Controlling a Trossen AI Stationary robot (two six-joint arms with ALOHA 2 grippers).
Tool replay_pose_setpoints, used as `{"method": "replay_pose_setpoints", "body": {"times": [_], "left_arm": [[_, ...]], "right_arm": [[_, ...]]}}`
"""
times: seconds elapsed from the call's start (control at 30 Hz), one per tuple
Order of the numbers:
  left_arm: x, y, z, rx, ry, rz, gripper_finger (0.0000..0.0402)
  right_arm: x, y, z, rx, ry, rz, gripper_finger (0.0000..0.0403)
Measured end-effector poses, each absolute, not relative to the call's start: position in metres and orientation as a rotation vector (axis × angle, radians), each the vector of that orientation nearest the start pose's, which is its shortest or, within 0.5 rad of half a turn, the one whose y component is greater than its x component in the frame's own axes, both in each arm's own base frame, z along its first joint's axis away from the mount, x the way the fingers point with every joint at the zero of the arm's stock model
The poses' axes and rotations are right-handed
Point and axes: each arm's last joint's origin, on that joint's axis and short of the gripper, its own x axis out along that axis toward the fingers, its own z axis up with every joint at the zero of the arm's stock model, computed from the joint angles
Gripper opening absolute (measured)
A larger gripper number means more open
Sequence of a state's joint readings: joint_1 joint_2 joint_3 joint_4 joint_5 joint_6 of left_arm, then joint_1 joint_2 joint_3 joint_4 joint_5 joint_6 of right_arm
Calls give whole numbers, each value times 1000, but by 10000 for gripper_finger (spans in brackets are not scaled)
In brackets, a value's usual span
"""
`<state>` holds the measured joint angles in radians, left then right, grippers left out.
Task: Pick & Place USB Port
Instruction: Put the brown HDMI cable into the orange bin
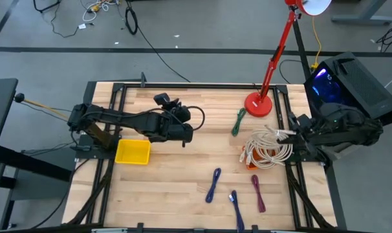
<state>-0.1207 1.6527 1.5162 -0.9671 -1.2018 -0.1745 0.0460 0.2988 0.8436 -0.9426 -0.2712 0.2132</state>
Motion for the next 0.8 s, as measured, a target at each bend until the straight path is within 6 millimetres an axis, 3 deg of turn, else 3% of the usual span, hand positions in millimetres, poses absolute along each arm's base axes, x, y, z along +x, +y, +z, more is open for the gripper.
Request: {"method": "replay_pose_setpoints", "body": {"times": [0.17, 0.53, 0.8], "left_arm": [[329, -13, 323, 556, 815, 1029, 85], [329, -13, 323, 530, 808, 1021, 85], [329, -13, 323, 532, 811, 1019, 85]], "right_arm": [[29, 10, 313, 300, 542, 272, 9], [30, 12, 313, 403, 581, 342, 9], [42, 14, 288, 445, 667, 353, 9]]}}
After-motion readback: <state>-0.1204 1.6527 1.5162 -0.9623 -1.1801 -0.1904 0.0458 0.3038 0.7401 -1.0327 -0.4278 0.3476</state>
